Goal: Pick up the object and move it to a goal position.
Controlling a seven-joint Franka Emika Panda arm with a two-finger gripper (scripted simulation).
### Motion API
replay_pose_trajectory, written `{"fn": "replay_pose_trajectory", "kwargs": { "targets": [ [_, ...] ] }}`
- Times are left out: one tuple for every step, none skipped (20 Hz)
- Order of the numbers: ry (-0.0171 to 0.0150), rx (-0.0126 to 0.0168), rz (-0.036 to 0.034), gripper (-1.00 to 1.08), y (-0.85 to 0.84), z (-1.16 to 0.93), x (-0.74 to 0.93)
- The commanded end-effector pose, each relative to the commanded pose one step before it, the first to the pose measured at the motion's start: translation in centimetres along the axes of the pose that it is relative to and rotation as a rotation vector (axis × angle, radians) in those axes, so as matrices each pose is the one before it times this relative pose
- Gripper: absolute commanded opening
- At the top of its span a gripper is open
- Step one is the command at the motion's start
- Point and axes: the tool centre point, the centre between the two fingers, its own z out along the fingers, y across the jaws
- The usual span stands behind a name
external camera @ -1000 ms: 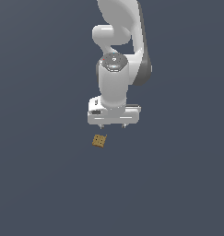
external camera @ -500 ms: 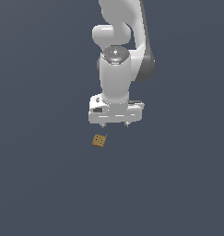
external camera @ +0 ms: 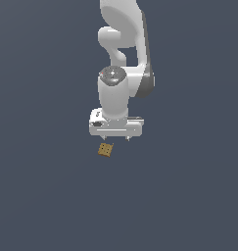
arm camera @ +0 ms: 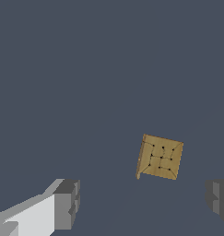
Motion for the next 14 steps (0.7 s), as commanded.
{"fn": "replay_pose_trajectory", "kwargs": {
  "targets": [
    [-0.00780, -0.00360, 0.04892, 1.00, 1.415, 2.157, -0.407],
    [-0.00302, -0.00197, 0.02244, 1.00, 0.647, 0.972, -0.172],
    [-0.00276, -0.00206, 0.02079, 1.00, 0.605, 0.897, -0.164],
    [-0.00248, -0.00207, 0.01896, 1.00, 0.557, 0.816, -0.153],
    [-0.00221, -0.00202, 0.01713, 1.00, 0.507, 0.736, -0.141],
    [-0.00195, -0.00194, 0.01532, 1.00, 0.458, 0.656, -0.128],
    [-0.00170, -0.00181, 0.01350, 1.00, 0.406, 0.577, -0.115],
    [-0.00145, -0.00164, 0.01170, 1.00, 0.354, 0.499, -0.101],
    [-0.00121, -0.00144, 0.00989, 1.00, 0.301, 0.421, -0.086],
    [-0.00098, -0.00122, 0.00806, 1.00, 0.246, 0.344, -0.071],
    [-0.00076, -0.00097, 0.00628, 1.00, 0.193, 0.267, -0.055],
    [-0.00054, -0.00070, 0.00447, 1.00, 0.137, 0.190, -0.040],
    [-0.00032, -0.00043, 0.00271, 1.00, 0.084, 0.114, -0.024],
    [-0.00011, -0.00015, 0.00096, 1.00, 0.031, 0.039, -0.007]
  ]
}}
